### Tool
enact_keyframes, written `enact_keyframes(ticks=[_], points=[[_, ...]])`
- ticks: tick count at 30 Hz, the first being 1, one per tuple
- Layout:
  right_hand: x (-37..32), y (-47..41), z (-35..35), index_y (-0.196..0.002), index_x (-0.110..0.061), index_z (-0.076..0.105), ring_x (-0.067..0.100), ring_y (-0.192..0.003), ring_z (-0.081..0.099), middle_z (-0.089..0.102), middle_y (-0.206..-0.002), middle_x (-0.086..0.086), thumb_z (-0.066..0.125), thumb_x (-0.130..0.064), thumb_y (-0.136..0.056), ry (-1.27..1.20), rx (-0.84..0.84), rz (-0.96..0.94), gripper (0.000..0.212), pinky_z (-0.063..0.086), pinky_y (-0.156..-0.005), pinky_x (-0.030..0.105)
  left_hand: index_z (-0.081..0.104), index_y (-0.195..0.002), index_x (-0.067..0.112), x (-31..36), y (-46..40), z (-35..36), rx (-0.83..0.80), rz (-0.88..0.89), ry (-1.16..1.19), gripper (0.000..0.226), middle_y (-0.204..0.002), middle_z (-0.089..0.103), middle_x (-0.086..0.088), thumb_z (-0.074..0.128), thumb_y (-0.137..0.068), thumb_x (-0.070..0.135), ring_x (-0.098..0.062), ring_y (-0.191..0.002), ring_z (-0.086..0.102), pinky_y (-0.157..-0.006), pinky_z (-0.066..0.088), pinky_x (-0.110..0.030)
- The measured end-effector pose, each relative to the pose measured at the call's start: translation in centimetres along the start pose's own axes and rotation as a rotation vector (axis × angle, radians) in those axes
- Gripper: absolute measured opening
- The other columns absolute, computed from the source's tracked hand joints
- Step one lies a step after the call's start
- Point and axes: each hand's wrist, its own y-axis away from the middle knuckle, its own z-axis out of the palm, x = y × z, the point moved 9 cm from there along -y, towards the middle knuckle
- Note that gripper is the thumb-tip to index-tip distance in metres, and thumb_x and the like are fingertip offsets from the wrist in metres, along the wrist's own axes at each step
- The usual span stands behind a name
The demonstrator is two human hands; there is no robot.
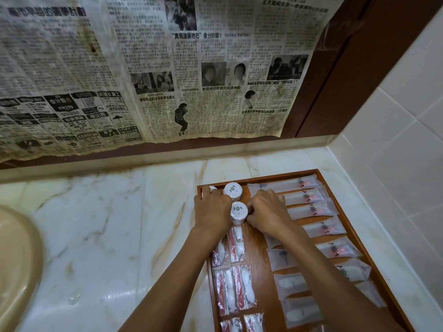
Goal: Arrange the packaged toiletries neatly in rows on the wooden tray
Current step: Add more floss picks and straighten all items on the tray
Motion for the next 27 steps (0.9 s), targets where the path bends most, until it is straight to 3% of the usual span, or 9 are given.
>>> enact_keyframes(ticks=[9, 16, 20, 24, 27], points=[[-0.3, 0.0, 0.0, -0.084, -0.022, 0.066, 0.024, -0.104, 0.047, 0.056, -0.101, 0.002, 0.066, -0.023, -0.085, 0.016, -0.014, -0.013, 0.001, 0.034, -0.087, 0.038, 0.059, -0.115, 0.015, 0.1, 0.0, 0.1, 0.004, 0.013, 0.039, 0.037, -0.116, 0.056, -0.01, 0.064, -0.086, 0.037, -0.031, -0.119, 0.038, -0.089, 0.04, -0.04], [-0.4, -0.1, 0.2, -0.071, -0.025, 0.049, 0.025, -0.101, 0.046, 0.043, -0.088, -0.001, 0.062, -0.021, -0.085, 0.051, -0.01, -0.024, 0.02, 0.027, -0.078, 0.036, 0.058, -0.119, 0.018, 0.3, 0.0, 0.2, 0.016, 0.018, 0.045, 0.044, -0.116, 0.057, -0.008, 0.066, -0.085, 0.044, -0.03, -0.119, 0.039, -0.089, 0.042, -0.039], [-0.2, -0.2, -0.1, -0.077, -0.022, 0.064, 0.024, -0.1, 0.046, 0.048, -0.091, -0.001, 0.062, -0.015, -0.083, 0.054, 0.012, -0.01, 0.01, 0.03, -0.079, 0.036, 0.06, -0.11, 0.014, 0.2, 0.2, -0.4, 0.023, 0.018, 0.081, 0.032, -0.11, 0.057, -0.009, 0.063, -0.087, 0.035, -0.03, -0.116, 0.04, -0.084, 0.042, -0.036], [0.4, -0.3, -0.9, -0.084, -0.026, 0.074, 0.022, -0.099, 0.046, 0.056, -0.095, -0.001, 0.061, -0.01, -0.083, 0.028, 0.048, -0.013, 0.02, 0.031, -0.08, 0.037, 0.063, -0.096, 0.01, -0.7, 0.4, -1.9, 0.068, 0.002, 0.107, 0.019, -0.103, 0.059, -0.01, 0.064, -0.084, 0.024, -0.031, -0.111, 0.043, -0.074, 0.039, -0.033], [1.0, -0.6, -1.6, -0.087, -0.026, 0.074, 0.021, -0.1, 0.048, 0.059, -0.098, -0.001, 0.06, -0.012, -0.086, 0.014, 0.082, 0.001, 0.02, 0.032, -0.082, 0.036, 0.07, -0.098, 0.012, -2.1, 0.2, -3.4, 0.151, -0.036, 0.142, 0.018, -0.102, 0.059, -0.008, 0.06, -0.086, 0.021, -0.029, -0.106, 0.043, -0.074, 0.042, -0.034]])
